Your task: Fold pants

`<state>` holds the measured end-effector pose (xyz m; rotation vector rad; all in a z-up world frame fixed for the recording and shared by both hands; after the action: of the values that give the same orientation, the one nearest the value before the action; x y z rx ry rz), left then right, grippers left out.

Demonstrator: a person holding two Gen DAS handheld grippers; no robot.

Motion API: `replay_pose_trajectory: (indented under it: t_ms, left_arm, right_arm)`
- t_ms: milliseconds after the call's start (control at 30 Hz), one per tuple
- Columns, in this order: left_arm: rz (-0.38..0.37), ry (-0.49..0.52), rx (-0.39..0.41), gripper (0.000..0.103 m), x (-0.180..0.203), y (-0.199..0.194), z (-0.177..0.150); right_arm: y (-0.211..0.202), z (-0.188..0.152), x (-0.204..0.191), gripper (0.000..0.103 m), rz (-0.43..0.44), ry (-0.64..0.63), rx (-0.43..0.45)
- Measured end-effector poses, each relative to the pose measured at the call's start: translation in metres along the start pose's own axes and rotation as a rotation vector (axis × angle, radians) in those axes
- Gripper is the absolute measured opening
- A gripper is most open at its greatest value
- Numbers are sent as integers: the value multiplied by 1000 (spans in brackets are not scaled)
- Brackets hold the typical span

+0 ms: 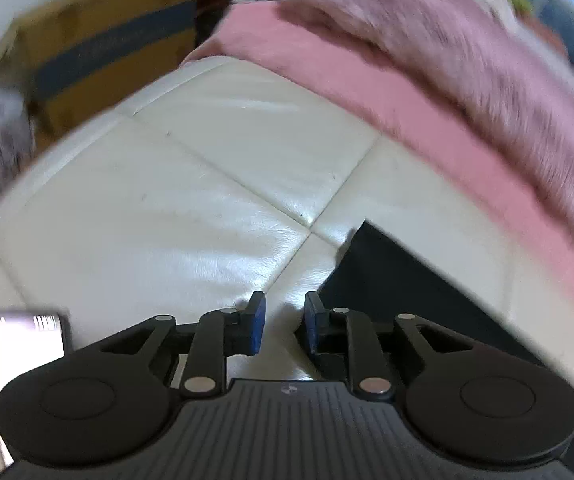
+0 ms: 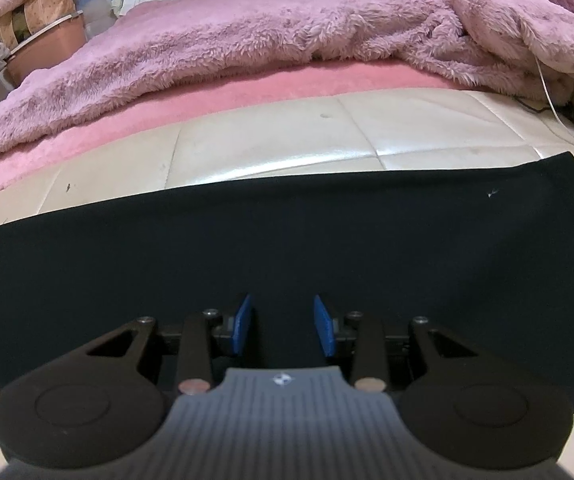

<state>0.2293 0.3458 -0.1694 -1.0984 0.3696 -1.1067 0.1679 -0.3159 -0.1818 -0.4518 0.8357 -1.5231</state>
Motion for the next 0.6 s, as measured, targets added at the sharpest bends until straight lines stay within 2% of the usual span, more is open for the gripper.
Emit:
replay_pose_trajectory:
  t_ms: [67,100,233,300,400,433,467,533,600]
  left_arm:
    - [-73,-89,-4,50,-8,-6,-7]
    - [-104,-126,-11,52,-11,-7,-14]
    - [-173,-240,-51,52,-16,4,-35]
    - [-173,-270,-3,52,-12,7,-39]
    - [-196,-273,27,53,2,11,-42]
    - [-183,-269,39,46,6,12,-43]
    - [-148,-262,53,29,12,14,-43]
    - [-77,-248,76,5,18,15,-43]
    - [-71,-243,94,5,17,12,-42]
  right_arm:
    - [-5,2,0,32,-6,7,16]
    - [-8,3,-1,32,-5,10,28]
    - [-20,2,-7,32,0,-16,50]
    - [-25,0,-9,32,4,-32,53]
    - [-32,-5,-7,32,-1,-39,49]
    - [-34,-6,-5,32,-4,-35,45]
    - [-36,-8,-1,32,-10,-28,37]
    - [-41,-10,4,32,-17,-19,26]
    - [-47,-13,6,26,-4,-13,11]
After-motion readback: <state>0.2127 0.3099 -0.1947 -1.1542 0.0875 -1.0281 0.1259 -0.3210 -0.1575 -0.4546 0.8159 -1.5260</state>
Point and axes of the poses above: each gripper's, at about its wrist camera, not at the fingertips, and y roughly the way its jaws point, x to its right, z to its top, the point moved 1 cm from there along y, roughly the way its jaws point, and after that the axes turned 1 degree about y, right-handed, at the moved point
